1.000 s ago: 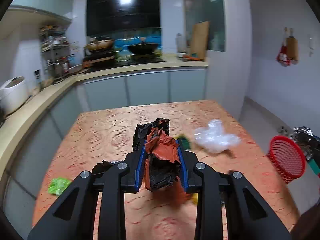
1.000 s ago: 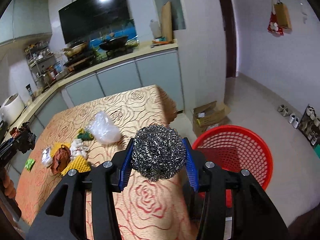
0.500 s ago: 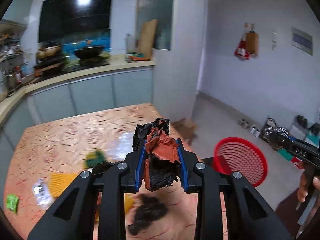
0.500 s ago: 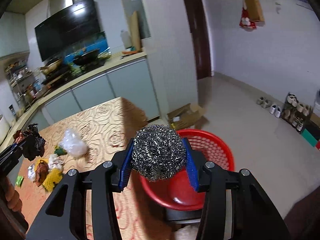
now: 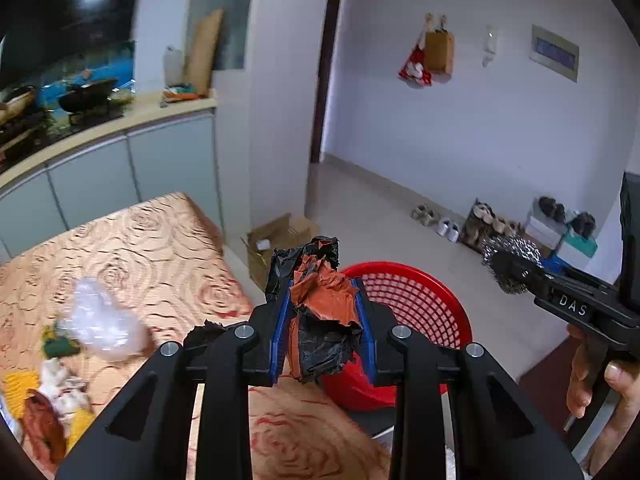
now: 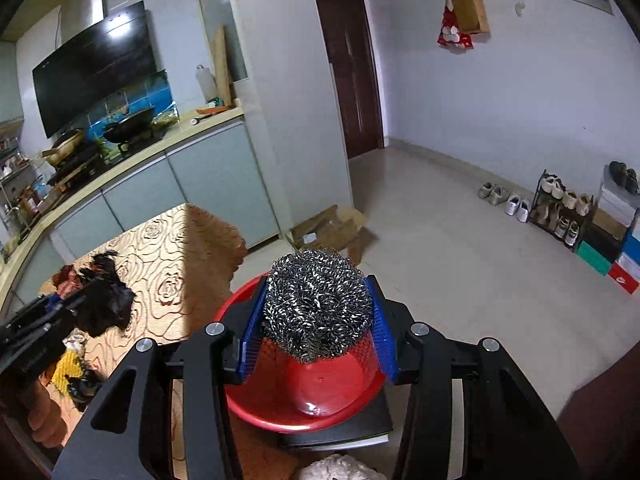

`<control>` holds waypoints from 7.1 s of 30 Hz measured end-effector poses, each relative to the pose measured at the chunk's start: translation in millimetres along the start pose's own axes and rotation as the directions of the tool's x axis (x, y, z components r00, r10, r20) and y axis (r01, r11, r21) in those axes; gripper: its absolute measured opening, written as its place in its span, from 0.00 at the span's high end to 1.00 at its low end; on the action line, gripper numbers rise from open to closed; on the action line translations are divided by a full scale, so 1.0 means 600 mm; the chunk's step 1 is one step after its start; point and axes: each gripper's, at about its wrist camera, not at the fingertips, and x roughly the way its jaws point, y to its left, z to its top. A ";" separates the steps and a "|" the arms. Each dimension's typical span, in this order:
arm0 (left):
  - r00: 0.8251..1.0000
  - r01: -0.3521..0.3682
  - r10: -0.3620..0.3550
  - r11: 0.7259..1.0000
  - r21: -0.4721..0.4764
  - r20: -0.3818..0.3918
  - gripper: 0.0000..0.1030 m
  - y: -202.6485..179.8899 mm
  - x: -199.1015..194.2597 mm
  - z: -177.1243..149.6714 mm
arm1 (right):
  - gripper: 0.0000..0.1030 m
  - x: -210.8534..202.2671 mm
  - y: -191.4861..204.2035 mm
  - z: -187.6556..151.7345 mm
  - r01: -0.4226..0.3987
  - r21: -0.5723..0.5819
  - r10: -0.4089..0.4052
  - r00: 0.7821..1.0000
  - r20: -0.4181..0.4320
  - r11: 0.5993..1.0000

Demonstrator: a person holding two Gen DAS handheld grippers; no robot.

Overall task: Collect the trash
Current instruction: 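Open the right tool over the basket while the left tool drops the wrapper in, then withdraw both tools from the basket back toward the table, then grasp the green snack packet with the left tool, then grasp the black plastic bag with the right tool while the left tool holds the packet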

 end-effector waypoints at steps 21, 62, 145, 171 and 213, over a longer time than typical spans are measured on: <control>0.981 0.100 -0.096 0.995 0.011 -0.170 0.69 -0.037 0.153 -0.027 | 0.54 0.115 -0.026 -0.008 -0.036 0.007 0.036 0.984 -0.174 0.999; 0.999 -0.031 0.031 1.000 -0.002 -0.029 0.26 0.015 0.012 -0.034 | 0.31 0.034 0.016 -0.023 0.004 -0.021 -0.005 0.998 -0.068 1.000; 0.731 -0.682 0.591 0.655 -0.327 -0.341 0.72 0.672 -0.339 -0.341 | 0.19 0.052 0.379 -0.133 -0.259 -0.301 0.203 0.958 -0.205 0.918; 0.783 -0.622 0.594 0.745 -0.241 -0.184 0.83 0.510 -0.338 -0.264 | 0.19 0.056 0.402 -0.167 -0.358 -0.303 0.276 0.919 -0.281 0.883; 0.811 -0.583 0.576 0.780 -0.227 -0.106 0.83 0.436 -0.345 -0.237 | 0.61 0.064 0.452 -0.176 -0.432 -0.354 0.335 0.892 -0.303 0.830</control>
